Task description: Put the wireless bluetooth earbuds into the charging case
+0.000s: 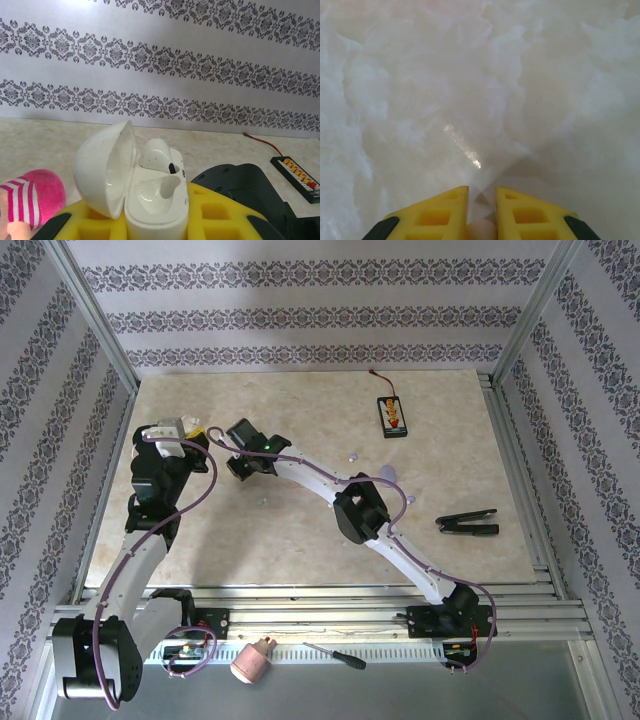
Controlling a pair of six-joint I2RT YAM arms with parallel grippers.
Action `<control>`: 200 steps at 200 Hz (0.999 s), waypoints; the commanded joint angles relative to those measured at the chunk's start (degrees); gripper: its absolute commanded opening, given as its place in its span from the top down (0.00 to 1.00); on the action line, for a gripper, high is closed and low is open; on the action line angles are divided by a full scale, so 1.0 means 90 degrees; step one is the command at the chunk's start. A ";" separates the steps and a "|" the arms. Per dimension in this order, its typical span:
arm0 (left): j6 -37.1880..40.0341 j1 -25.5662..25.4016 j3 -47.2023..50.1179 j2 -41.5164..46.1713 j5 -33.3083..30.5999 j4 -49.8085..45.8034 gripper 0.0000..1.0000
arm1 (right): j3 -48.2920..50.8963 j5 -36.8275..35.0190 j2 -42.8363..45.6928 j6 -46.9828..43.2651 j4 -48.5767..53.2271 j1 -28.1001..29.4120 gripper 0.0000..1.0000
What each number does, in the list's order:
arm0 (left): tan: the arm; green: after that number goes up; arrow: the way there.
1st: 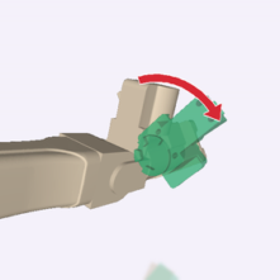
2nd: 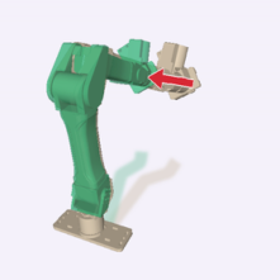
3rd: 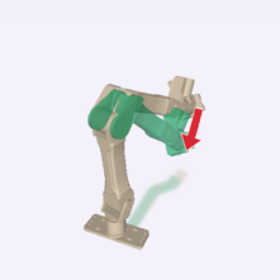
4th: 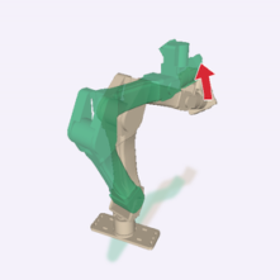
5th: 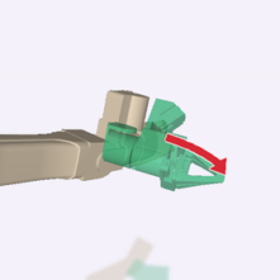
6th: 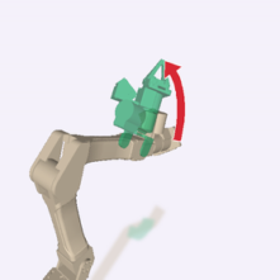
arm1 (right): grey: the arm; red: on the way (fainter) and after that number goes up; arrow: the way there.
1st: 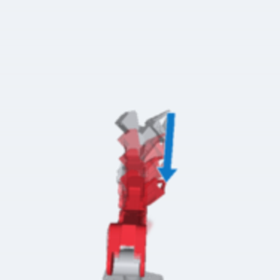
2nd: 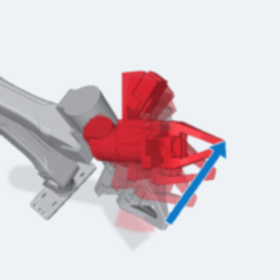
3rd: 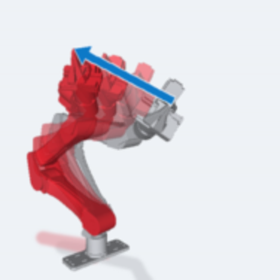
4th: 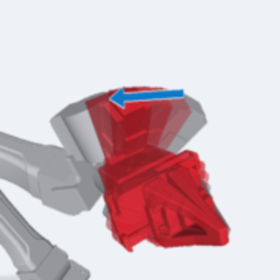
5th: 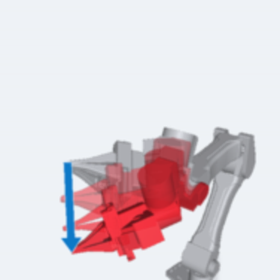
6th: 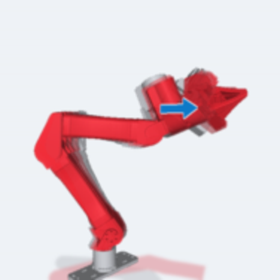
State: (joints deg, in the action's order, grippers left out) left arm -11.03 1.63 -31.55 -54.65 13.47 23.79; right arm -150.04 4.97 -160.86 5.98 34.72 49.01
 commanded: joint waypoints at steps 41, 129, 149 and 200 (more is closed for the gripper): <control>-0.0062 0.0082 -0.0083 0.0087 0.0220 0.0142 0.96 | 0.1465 0.0071 0.1193 -0.0166 0.0270 -0.0006 0.81; -0.0096 0.0081 0.0037 0.0197 0.0392 -0.0086 0.96 | 0.5497 -0.0192 0.3312 -0.0243 -0.0578 -0.0402 0.77; -0.0102 0.0066 0.0118 0.0269 0.0440 -0.0173 0.96 | 0.6461 -0.0268 0.3872 -0.0191 -0.0764 -0.0538 0.75; -0.0237 -0.0066 0.0502 0.0582 0.0736 -0.0129 0.96 | 0.8400 -0.0370 0.5087 0.0046 -0.1123 -0.0775 0.74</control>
State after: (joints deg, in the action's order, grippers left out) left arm -11.90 1.61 -28.95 -51.27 18.15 22.98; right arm -80.60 3.68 -118.89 4.62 22.41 43.03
